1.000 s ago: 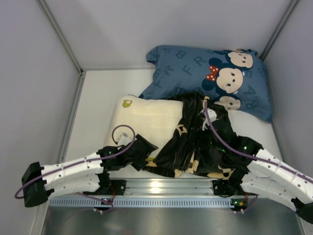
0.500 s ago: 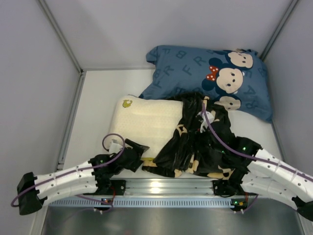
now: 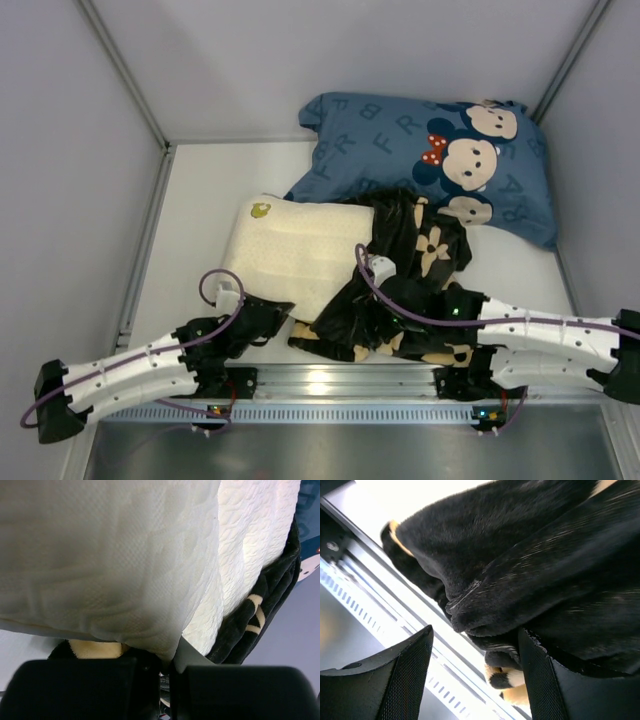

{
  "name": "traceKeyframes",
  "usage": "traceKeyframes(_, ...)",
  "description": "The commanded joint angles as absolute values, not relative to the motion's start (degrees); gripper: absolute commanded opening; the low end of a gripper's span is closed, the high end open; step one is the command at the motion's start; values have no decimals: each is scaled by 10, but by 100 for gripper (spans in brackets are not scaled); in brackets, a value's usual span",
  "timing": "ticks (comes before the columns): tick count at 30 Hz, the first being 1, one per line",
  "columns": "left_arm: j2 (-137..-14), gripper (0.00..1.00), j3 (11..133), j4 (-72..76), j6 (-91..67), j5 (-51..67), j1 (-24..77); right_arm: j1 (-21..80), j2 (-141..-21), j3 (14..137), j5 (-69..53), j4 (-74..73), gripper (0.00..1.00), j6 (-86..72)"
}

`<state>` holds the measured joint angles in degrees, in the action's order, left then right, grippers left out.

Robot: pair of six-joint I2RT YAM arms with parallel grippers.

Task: Remove the pillowcase from the pillow

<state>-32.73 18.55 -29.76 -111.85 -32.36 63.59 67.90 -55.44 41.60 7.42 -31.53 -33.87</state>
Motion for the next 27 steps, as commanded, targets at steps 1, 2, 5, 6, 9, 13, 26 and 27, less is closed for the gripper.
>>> traceKeyframes(1,-323,0,217,-274,-1088,-361,636,721,-589,426,141,-294,65,-370)
traceKeyframes(2,-325,0,219,-273,-1085,-360,636,726,-595,425,149,-294,65,-376)
traceKeyframes(5,-330,0,223,-272,-1076,-352,636,740,-618,424,184,-284,65,-391)
traceKeyframes(6,-332,0,223,-272,-1073,-345,636,740,-624,424,192,-280,65,-395)
traceKeyframes(9,-338,0,224,-265,-1067,-336,636,741,-643,425,237,-270,63,-416)
traceKeyframes(13,-339,0,227,-263,-1062,-324,636,741,-656,412,278,-229,56,-443)
traceKeyframes(26,-293,0,228,-272,-1019,-345,636,742,-618,368,413,-300,0,-547)
traceKeyframes(27,-289,0,232,-291,-1016,-351,636,741,-611,368,420,-326,0,-555)
